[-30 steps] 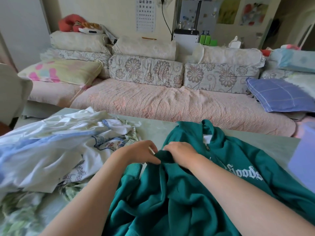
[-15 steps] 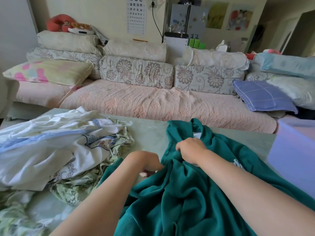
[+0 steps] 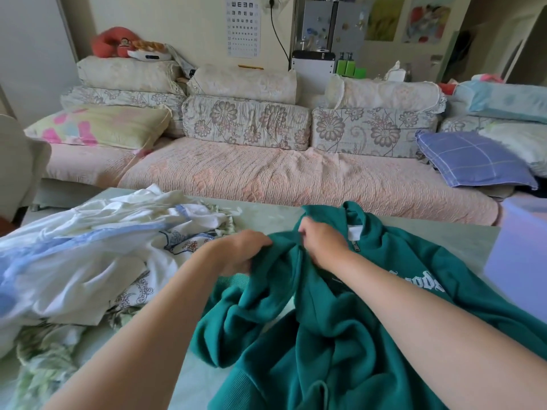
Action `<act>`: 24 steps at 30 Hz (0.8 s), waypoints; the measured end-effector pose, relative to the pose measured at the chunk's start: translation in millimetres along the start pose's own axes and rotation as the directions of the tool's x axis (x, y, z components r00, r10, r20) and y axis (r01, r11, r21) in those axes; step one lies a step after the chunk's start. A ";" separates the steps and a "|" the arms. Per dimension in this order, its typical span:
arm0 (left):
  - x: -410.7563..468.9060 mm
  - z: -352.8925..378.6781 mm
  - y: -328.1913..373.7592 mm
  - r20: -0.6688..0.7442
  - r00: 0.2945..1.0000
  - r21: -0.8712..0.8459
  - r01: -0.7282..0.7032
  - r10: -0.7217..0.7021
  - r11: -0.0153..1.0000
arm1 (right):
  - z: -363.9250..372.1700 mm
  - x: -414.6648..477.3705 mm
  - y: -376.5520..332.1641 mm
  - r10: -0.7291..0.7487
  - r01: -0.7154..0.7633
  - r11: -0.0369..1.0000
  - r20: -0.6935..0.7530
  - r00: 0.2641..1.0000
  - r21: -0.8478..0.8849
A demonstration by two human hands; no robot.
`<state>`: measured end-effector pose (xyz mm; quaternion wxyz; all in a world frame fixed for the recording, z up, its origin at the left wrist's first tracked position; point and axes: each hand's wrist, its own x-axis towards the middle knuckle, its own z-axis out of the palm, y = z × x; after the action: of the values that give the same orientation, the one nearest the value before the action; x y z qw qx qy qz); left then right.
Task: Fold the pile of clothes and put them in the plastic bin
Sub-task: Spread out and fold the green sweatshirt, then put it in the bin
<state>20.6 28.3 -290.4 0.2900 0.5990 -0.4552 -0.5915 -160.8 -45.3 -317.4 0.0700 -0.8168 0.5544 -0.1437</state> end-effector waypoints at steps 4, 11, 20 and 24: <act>-13.2 -22.5 19.2 -0.177 0.971 0.367 -0.089 0.163 0.926 | -13.6 6.7 -9.9 0.117 -0.031 0.961 -0.303 0.946 0.276; -25.5 -66.8 27.7 -0.467 0.620 0.883 0.286 0.631 0.372 | 6.2 3.8 -26.8 0.033 -0.055 0.920 0.063 0.997 0.387; -6.8 -55.3 -39.4 -0.250 0.957 0.961 0.228 0.146 0.155 | 57.2 -22.5 -24.0 -0.033 0.050 0.998 0.434 0.900 -0.027; -7.7 -65.5 -40.1 -0.439 0.778 0.876 0.482 0.450 0.021 | 58.4 -26.9 -21.9 -0.036 0.040 0.999 0.392 0.919 -0.001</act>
<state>93.3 39.4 -313.9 -0.0914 0.7843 -0.5973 0.1404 -132.3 -14.7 -371.1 0.1727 -0.8400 0.5138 0.0237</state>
